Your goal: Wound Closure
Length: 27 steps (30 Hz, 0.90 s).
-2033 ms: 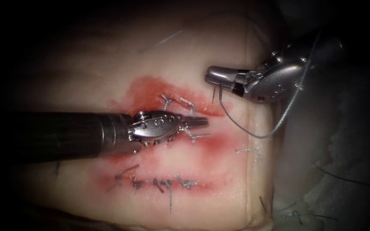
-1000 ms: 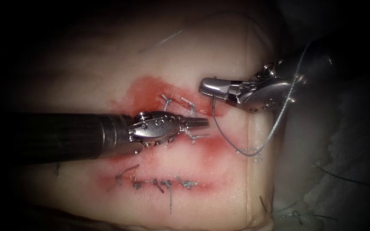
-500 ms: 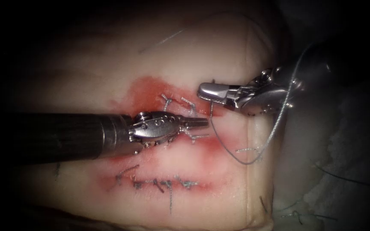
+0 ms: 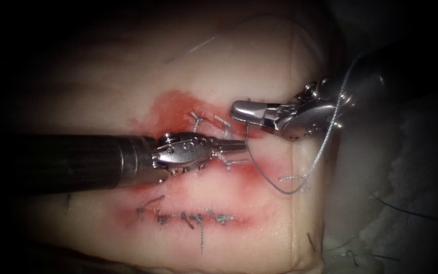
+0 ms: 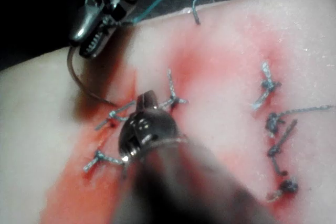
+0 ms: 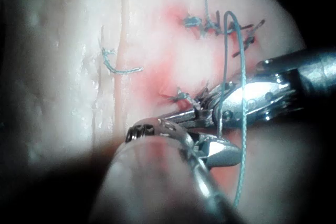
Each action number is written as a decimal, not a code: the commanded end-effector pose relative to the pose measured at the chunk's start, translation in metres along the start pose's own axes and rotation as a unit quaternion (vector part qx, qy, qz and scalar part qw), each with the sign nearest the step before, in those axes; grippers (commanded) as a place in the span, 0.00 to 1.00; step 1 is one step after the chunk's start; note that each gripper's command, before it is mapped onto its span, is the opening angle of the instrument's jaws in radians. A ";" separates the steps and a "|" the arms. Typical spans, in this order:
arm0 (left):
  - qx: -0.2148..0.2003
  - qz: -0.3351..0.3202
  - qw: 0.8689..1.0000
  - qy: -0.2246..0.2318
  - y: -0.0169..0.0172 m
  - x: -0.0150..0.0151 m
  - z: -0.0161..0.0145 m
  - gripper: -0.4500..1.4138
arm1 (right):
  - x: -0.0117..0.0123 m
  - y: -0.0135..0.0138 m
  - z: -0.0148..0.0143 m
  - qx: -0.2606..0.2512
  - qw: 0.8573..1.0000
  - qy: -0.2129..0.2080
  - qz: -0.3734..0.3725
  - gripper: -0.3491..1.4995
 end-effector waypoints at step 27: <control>-0.010 -0.077 0.996 0.034 0.0007 0.0012 0.0011 0.00 | 0.0000 -0.0006 0.0006 0.021 0.995 0.006 0.097 0.00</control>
